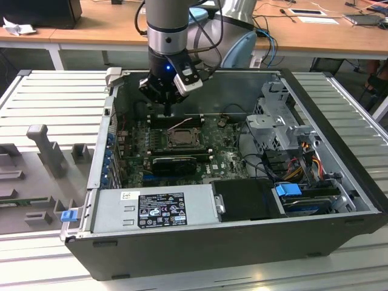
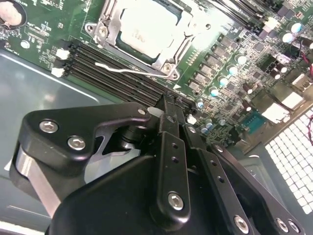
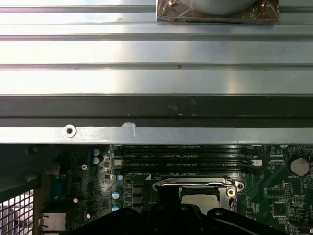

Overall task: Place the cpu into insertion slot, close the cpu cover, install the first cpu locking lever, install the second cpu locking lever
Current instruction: 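Install the first cpu locking lever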

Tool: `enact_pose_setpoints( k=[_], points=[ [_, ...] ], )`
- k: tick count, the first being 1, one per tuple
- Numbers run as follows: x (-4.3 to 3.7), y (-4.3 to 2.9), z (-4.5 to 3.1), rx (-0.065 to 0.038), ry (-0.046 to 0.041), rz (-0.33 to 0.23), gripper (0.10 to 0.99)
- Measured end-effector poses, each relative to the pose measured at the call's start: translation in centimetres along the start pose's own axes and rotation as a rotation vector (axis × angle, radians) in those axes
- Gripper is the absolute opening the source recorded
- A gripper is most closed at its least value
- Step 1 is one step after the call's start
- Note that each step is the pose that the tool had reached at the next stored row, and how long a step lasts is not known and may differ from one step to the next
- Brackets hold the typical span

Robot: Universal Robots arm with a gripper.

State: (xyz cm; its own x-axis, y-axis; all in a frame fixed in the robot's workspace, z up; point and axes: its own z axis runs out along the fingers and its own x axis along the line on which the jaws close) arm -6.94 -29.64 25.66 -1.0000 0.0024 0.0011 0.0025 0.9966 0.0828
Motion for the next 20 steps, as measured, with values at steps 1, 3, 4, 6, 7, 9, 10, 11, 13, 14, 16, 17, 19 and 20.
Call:
enact_pose_setpoints(
  k=[1, 3, 4, 6, 7, 9, 10, 11, 13, 14, 16, 17, 19, 20],
  points=[
    [-0.08, 0.00, 0.00, 0.000, 0.0000, 0.000, 0.106],
    [-0.77, 0.00, 0.00, 0.000, 0.0000, 0.000, 0.106],
    [-0.95, 0.00, 0.01, 0.000, -0.0001, 0.000, 0.106],
    [-1.44, 0.00, 0.02, 0.000, 0.0000, 0.000, 0.106],
    [-1.79, 0.00, 0.05, 0.000, 0.0000, 0.000, 0.106],
    [-2.31, 0.00, 0.09, 0.000, -0.0001, 0.000, 0.106],
    [-2.75, 0.00, 0.11, 0.000, 0.0000, 0.000, 0.106],
    [-3.12, 0.00, 0.12, 0.000, 0.0000, 0.000, 0.106],
    [-3.80, 0.00, 0.17, 0.000, 0.0001, 0.000, 0.106],
    [-4.00, -0.01, 0.21, -0.002, 0.0001, 0.000, 0.106],
    [-4.03, -0.01, 0.26, -0.027, 0.0001, 0.000, 0.106],
    [-4.04, -0.02, 0.52, -0.029, -0.0002, 0.000, 0.106],
    [-4.04, -0.10, 1.33, -0.029, 0.0010, -0.010, 0.106],
    [-4.03, -0.12, 1.59, -0.029, 0.0013, -0.013, 0.106]
  ],
)
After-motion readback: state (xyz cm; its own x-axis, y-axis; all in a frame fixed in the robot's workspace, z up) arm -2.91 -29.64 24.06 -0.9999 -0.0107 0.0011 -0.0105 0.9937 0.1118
